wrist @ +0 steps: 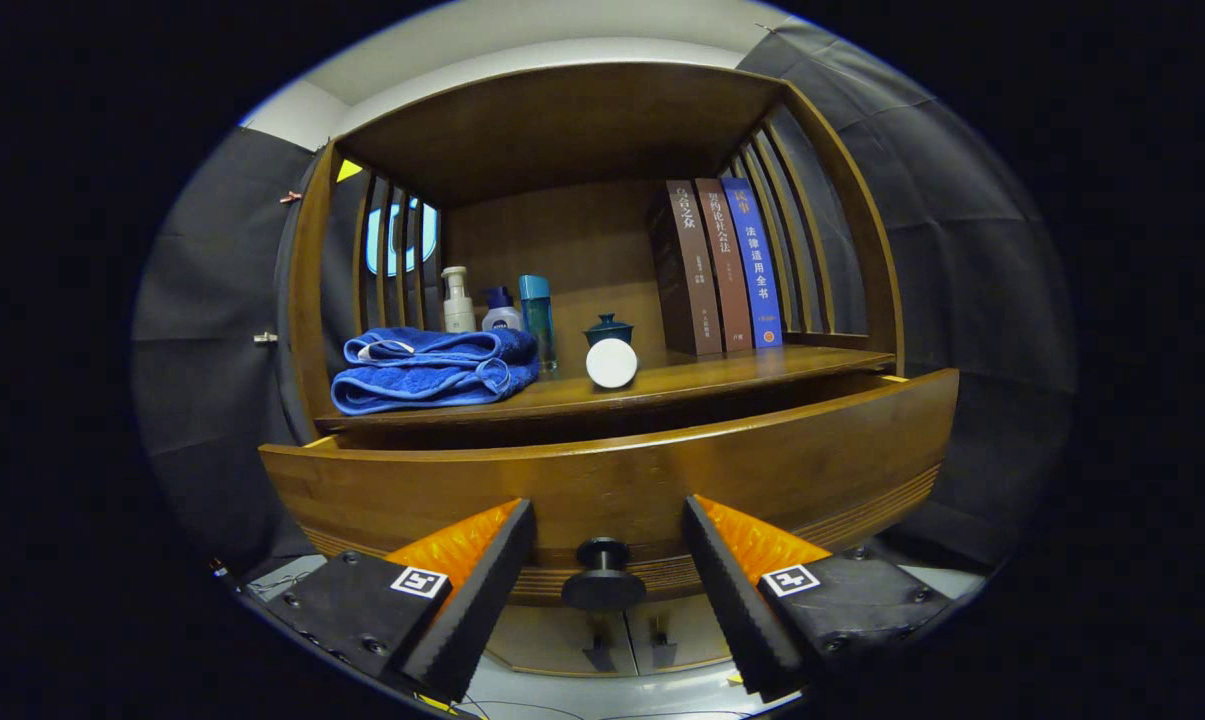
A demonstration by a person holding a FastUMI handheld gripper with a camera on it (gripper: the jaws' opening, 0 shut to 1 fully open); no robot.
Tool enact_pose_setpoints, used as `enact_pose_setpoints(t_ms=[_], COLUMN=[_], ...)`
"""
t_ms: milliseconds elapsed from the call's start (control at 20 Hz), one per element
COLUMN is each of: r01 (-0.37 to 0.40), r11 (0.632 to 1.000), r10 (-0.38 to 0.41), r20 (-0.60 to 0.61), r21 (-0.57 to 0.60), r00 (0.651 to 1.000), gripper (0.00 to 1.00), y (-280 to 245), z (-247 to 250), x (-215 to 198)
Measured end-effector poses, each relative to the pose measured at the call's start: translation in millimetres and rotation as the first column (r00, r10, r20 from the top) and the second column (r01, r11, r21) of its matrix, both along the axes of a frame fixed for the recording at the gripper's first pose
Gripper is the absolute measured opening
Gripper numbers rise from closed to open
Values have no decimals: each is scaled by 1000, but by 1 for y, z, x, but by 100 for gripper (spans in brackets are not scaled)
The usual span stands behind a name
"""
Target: Pull open the drawer, take out the items inside it, and place them on the countertop above the cabinet.
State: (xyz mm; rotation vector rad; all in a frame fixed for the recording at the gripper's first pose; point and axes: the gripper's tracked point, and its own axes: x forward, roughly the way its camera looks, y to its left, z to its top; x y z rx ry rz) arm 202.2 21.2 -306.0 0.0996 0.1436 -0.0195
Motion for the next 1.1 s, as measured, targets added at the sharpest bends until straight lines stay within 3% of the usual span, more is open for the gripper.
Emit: enact_pose_setpoints(t_ms=[550, 1100], r01=[2, -24], r11=[1000, 999], r10=[-2, 21], r20=[-13, -63], r21=[21, -49], r00=[1000, 998], gripper=[98, 100], y=[-4, -1], z=[-4, 1], x=[50, 41])
